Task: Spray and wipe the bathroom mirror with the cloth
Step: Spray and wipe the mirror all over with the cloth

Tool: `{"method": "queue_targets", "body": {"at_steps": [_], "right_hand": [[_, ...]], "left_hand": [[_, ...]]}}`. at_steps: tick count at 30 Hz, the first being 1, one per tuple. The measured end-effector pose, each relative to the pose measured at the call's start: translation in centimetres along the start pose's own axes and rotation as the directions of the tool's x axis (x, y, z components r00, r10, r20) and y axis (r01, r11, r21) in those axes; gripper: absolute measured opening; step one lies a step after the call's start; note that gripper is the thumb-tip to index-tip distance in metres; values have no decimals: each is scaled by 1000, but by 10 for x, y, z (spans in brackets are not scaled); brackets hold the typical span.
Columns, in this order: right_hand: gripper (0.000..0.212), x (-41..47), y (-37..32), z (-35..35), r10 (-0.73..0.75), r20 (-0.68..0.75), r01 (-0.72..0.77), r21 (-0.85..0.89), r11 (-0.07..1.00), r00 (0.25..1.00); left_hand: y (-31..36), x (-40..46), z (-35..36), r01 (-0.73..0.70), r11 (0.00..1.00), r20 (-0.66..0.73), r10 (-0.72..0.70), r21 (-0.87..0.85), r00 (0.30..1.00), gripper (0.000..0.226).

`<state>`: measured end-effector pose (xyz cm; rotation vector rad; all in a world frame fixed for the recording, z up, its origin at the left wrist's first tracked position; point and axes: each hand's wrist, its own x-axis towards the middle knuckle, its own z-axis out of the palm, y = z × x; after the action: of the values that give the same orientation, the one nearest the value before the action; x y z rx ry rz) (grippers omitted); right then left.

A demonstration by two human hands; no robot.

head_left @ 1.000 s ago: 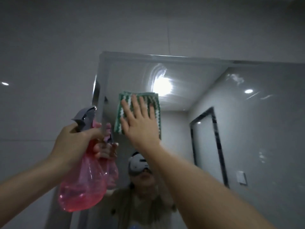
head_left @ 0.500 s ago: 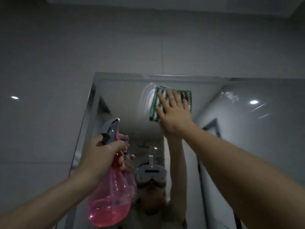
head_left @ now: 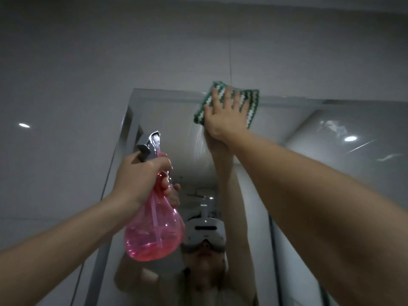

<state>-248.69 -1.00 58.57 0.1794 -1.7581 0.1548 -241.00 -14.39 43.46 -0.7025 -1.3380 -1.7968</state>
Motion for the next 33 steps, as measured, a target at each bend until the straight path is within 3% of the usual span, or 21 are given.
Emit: {"method": "queue_targets", "body": {"at_steps": [8, 15, 23, 33], "right_hand": [[55, -97, -10, 22, -309, 37, 309, 8, 951, 950], [54, -168, 24, 27, -389, 130, 385, 55, 921, 912], [55, -192, 110, 13, -477, 194, 495, -55, 867, 857], [55, -103, 166, -13, -242, 55, 244, -31, 969, 969]], "left_hand": [[-23, -35, -22, -35, 992, -69, 44, 123, 997, 9], [-54, -90, -2, 42, 980, -56, -31, 196, 998, 9], [-61, -105, 55, 31, 979, -17, -28, 202, 999, 10], [-48, -83, 134, 86, 996, 96, -88, 26, 991, 15]]}}
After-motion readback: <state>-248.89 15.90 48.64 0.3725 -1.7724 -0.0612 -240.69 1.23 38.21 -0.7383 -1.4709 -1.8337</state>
